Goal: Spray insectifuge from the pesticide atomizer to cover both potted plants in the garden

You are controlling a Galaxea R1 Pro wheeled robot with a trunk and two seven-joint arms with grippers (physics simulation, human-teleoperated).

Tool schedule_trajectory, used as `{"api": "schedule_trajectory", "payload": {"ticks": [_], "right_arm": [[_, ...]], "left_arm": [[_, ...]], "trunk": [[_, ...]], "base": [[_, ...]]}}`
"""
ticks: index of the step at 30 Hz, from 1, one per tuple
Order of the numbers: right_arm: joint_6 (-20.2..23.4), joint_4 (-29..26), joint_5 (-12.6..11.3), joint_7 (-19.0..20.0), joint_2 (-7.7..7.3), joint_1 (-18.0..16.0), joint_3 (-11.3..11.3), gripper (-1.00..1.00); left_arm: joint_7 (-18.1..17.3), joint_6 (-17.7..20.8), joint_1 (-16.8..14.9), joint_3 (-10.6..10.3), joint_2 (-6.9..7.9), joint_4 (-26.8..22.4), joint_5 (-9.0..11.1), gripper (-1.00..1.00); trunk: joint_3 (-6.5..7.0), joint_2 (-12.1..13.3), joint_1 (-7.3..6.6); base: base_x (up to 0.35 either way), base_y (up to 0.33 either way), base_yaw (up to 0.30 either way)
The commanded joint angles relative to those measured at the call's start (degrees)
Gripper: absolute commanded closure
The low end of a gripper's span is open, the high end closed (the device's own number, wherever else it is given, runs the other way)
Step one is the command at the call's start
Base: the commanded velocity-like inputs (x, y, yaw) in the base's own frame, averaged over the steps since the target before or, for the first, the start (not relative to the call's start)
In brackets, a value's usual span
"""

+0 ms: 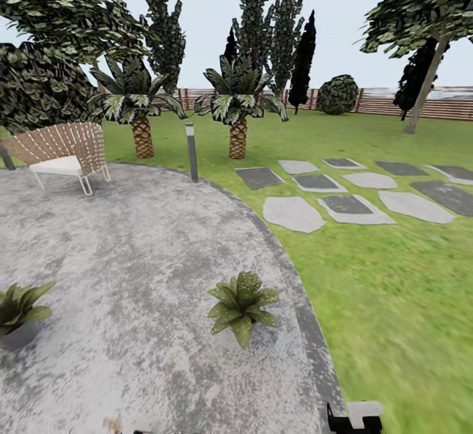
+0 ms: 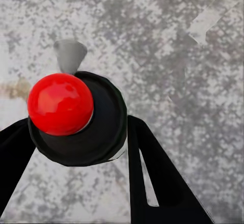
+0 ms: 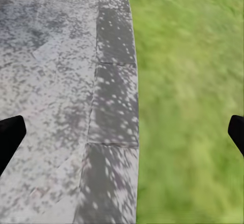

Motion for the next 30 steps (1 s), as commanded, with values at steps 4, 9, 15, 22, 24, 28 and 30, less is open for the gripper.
{"api": "schedule_trajectory", "payload": {"ticks": [4,9,15,22,24,28,30], "right_arm": [[-0.1,0.1,0.6,-0.3,0.0,0.0,-0.3,-1.0],[-0.1,0.1,0.6,-0.3,0.0,0.0,-0.3,-1.0],[-0.1,0.1,0.6,-0.3,0.0,0.0,-0.3,-1.0],[-0.1,0.1,0.6,-0.3,0.0,0.0,-0.3,-1.0],[-0.1,0.1,0.6,-0.3,0.0,0.0,-0.3,-1.0],[-0.1,0.1,0.6,-0.3,0.0,0.0,-0.3,-1.0],[-0.1,0.1,0.6,-0.3,0.0,0.0,-0.2,-1.0]], "left_arm": [[-0.2,-0.3,-0.1,-0.4,0.0,0.1,0.4,1.0],[-0.2,-2.7,-0.1,-0.5,-0.02,0.3,0.3,1.0],[-0.2,-2.9,-0.1,-0.5,-0.01,0.3,0.3,1.0],[-0.2,-2.9,-0.1,-0.5,-0.05,0.3,0.3,1.0],[-0.2,-2.9,-0.1,-0.5,-0.05,0.3,0.3,1.0],[-0.1,-2.9,-0.1,-0.5,-0.06,0.3,0.3,1.0],[-0.1,-2.9,-0.1,-0.5,-0.05,0.3,0.3,1.0]], "trunk": [[-0.05,0.0,-0.01],[-0.05,0.0,-0.01],[-0.05,0.0,-0.01],[-0.05,0.0,-0.01],[-0.05,0.0,-0.01],[-0.05,0.0,-0.01],[-0.05,0.0,-0.01]], "base": [[0.0,-0.027,0.278],[0.0,-0.236,0.278],[0.0,-0.271,0.219],[0.0,-0.272,0.028],[0.0,-0.273,0.001],[0.0,-0.273,0.0],[0.0,-0.273,0.0]]}}
